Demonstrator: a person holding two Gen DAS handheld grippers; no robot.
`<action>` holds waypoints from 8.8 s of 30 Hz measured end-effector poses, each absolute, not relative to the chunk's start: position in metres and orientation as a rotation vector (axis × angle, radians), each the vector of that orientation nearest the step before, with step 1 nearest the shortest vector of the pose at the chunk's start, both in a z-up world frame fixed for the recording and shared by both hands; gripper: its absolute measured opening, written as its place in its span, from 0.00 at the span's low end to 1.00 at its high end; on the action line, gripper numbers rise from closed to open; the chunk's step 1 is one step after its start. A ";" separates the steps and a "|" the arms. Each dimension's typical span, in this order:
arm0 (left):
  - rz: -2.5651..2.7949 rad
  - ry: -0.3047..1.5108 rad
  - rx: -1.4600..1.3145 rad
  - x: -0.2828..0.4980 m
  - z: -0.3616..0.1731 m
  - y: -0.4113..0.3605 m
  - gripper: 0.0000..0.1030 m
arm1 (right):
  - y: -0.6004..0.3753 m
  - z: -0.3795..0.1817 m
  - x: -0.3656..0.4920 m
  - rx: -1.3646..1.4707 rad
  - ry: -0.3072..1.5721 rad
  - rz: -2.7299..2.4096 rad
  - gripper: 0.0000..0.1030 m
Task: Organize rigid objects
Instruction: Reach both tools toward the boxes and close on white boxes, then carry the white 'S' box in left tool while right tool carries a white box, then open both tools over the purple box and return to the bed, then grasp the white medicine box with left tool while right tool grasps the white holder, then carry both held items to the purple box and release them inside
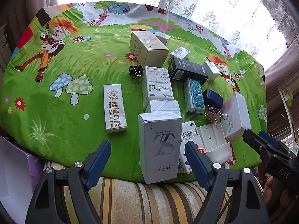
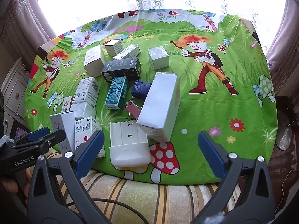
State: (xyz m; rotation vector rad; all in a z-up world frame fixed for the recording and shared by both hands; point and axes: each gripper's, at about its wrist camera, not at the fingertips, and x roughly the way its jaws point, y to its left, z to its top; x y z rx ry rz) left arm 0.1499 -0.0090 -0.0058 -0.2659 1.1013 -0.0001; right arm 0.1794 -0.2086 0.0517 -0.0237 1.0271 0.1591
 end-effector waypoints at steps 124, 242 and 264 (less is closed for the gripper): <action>0.159 0.845 -0.236 0.010 0.055 0.120 0.81 | -0.101 0.099 0.080 -0.214 0.944 0.410 0.89; 0.186 0.944 -0.660 0.027 0.044 0.151 0.44 | -0.043 0.093 0.081 -0.259 1.091 0.733 0.66; 0.460 0.849 -0.765 -0.053 0.029 0.265 0.44 | 0.130 0.075 0.032 -0.456 1.086 1.033 0.66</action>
